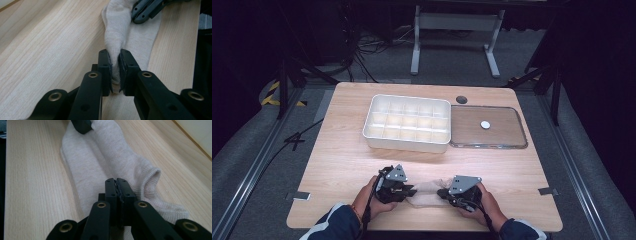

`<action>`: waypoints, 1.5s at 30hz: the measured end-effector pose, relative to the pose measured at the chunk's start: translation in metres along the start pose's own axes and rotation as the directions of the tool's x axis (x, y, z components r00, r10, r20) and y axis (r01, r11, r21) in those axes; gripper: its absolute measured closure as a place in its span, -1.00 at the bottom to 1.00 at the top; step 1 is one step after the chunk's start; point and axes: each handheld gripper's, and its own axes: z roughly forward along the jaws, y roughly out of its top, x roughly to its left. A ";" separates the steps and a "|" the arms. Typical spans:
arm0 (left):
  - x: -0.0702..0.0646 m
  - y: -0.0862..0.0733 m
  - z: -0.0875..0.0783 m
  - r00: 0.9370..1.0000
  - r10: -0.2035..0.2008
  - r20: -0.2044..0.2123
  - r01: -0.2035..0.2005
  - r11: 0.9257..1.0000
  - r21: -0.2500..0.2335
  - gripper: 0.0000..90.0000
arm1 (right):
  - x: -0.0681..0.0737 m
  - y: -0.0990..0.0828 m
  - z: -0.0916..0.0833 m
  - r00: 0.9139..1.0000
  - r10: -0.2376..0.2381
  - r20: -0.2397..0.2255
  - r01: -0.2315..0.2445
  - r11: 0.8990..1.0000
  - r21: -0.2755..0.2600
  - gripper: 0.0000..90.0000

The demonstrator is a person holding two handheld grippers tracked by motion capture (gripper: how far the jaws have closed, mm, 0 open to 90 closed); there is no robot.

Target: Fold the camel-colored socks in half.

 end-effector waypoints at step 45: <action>0.001 0.017 -0.002 0.997 0.020 -0.070 -0.026 0.995 -0.092 0.79 | -0.010 0.032 0.031 0.997 0.017 0.072 -0.019 0.999 0.031 0.94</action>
